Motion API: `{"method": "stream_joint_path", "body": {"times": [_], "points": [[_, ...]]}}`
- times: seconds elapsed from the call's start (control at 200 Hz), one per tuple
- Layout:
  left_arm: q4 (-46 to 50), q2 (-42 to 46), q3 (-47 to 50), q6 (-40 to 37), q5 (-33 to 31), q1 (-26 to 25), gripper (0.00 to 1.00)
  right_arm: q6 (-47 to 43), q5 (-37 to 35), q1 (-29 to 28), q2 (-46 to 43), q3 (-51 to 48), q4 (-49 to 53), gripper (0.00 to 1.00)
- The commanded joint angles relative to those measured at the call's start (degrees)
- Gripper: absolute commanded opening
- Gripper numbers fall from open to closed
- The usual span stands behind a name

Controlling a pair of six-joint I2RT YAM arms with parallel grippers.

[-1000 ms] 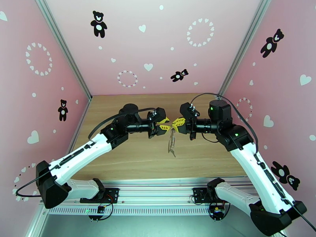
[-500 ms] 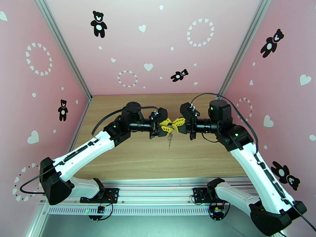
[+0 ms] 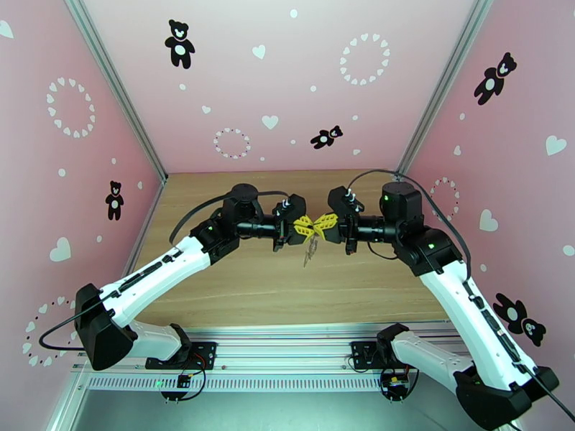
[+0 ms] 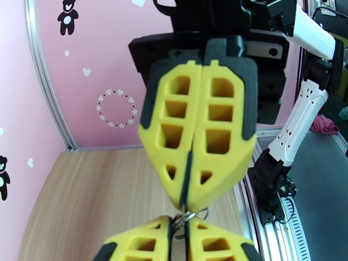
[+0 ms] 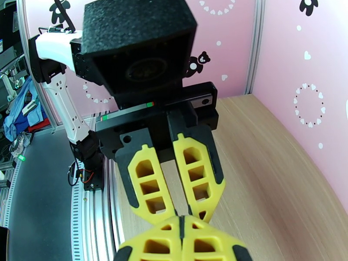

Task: Remove the keys from the keyring

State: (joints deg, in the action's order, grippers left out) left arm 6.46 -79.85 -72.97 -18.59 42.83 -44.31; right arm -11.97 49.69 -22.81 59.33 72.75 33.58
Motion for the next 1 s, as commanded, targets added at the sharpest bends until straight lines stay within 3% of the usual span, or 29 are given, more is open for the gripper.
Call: {"method": "stream_joint_path", "body": {"times": [0.0,0.24,0.651,0.816,0.996], "points": [[-0.1,1.3,0.8,0.7,-1.4,0.3,0.11,0.3,-1.2,0.2,-1.4,-0.6,-3.0,0.0],[-2.8,3.0,2.7,3.3,-3.2,1.1,0.0,0.9,-3.5,0.2,-2.7,-2.2,-3.7,0.0],[-12.8,7.0,8.6,10.6,-6.6,1.3,0.0,0.7,-5.5,0.1,-4.1,-4.3,-3.5,0.0],[-18.5,7.6,10.2,13.9,-4.7,1.5,0.0,0.4,-6.8,0.2,-3.8,-6.1,-3.4,0.0],[-20.5,7.7,10.8,16.1,-8.2,1.6,0.0,1.4,-8.6,0.2,-4.3,-9.7,-5.8,0.0]]}}
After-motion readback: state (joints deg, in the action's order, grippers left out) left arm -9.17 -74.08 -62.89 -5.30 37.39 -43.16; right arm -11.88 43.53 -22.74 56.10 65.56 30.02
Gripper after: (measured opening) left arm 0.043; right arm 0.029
